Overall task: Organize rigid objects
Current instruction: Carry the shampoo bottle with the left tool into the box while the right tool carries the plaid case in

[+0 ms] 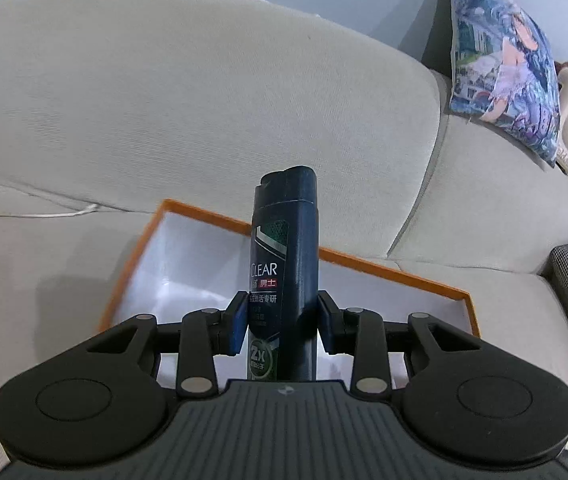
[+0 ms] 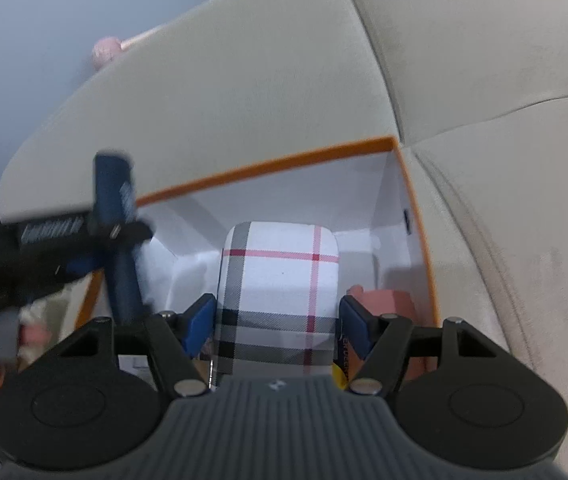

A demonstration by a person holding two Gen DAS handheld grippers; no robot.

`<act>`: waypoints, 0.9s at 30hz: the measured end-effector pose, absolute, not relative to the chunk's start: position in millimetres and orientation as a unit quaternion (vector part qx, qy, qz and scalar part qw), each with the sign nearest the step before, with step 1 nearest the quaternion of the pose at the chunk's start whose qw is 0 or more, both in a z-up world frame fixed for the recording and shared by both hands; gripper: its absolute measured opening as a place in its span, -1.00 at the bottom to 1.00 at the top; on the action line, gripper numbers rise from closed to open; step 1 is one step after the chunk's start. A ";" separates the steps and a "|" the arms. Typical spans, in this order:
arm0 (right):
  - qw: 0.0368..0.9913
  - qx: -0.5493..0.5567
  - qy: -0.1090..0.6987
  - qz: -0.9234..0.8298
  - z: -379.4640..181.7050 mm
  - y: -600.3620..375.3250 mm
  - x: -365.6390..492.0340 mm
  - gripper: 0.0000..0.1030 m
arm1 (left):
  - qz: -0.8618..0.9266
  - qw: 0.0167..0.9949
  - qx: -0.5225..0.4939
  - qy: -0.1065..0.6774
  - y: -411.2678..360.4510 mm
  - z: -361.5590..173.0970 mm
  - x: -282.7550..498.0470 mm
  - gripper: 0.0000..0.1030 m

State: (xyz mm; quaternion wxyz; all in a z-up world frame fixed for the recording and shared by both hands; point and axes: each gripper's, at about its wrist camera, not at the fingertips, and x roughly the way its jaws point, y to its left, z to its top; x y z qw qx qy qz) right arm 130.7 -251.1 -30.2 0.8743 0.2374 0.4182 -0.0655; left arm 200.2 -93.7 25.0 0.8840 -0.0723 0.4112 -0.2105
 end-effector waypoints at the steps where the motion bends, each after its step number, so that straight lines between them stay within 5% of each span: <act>1: 0.876 0.226 0.421 -0.063 -31.5 -247.2 134.0 0.33 | -0.212 0.882 -0.067 0.415 -98.2 20.3 203.9 -0.23; 27: 0.867 0.138 0.475 -0.070 -74.3 -225.4 156.4 0.34 | -0.188 0.851 -0.013 0.491 -142.3 -26.2 233.0 -0.25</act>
